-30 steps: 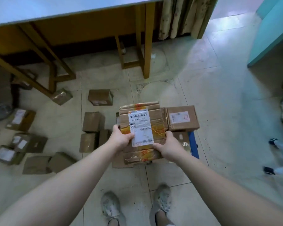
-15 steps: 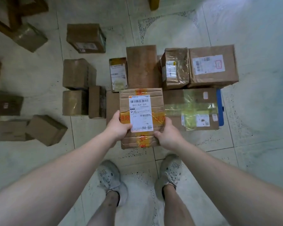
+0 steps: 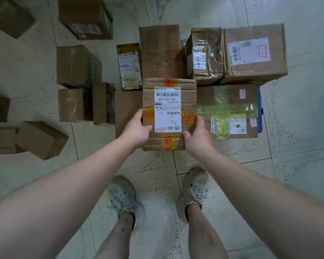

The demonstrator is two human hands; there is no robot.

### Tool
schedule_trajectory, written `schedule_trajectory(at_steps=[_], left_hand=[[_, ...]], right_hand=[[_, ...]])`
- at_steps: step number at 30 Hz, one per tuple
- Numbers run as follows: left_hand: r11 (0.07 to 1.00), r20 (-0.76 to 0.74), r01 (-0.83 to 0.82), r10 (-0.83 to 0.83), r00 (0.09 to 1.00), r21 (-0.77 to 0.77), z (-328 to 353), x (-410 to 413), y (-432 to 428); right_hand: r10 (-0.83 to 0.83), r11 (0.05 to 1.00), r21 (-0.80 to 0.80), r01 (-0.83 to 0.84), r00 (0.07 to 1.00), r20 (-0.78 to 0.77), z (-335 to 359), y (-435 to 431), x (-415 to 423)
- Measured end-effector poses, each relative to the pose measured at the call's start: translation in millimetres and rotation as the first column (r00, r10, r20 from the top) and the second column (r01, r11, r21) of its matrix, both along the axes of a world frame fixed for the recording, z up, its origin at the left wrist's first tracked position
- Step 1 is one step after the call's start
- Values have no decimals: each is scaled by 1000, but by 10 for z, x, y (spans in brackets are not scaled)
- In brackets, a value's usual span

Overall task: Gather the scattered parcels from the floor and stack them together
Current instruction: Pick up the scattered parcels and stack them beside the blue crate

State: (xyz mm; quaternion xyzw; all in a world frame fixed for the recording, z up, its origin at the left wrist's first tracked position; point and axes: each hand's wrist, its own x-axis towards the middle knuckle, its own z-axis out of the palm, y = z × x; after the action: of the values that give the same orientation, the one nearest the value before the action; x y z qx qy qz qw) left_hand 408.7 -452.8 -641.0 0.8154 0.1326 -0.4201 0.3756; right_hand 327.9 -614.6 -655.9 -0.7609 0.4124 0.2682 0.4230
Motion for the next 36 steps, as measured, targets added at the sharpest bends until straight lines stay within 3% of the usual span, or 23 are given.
schedule_trajectory(at_steps=[10, 17, 21, 26, 31, 36], left_hand=[[993, -8, -104, 103, 995, -50, -17, -126, 24], [996, -47, -76, 75, 996, -36, -69, -93, -68], [999, -30, -23, 22, 999, -24, -85, -110, -37], [1000, -52, 2, -3, 999, -22, 25, -95, -18], [998, -21, 38, -37, 999, 48, 498, 27, 106], [983, 43, 108, -115, 992, 146, 1561, 140, 477]], right_hand=[[-22, 999, -48, 26, 996, 82, 170, -53, -172], [3, 998, -71, 3, 997, 79, 103, -96, -62], [152, 983, -110, -148, 988, 34, 83, -60, -37], [202, 973, -110, -205, 979, -35, 164, -73, 29], [290, 941, -154, -301, 953, -89, 561, -101, 170], [418, 890, -176, -420, 907, -52, 1543, -47, 453]])
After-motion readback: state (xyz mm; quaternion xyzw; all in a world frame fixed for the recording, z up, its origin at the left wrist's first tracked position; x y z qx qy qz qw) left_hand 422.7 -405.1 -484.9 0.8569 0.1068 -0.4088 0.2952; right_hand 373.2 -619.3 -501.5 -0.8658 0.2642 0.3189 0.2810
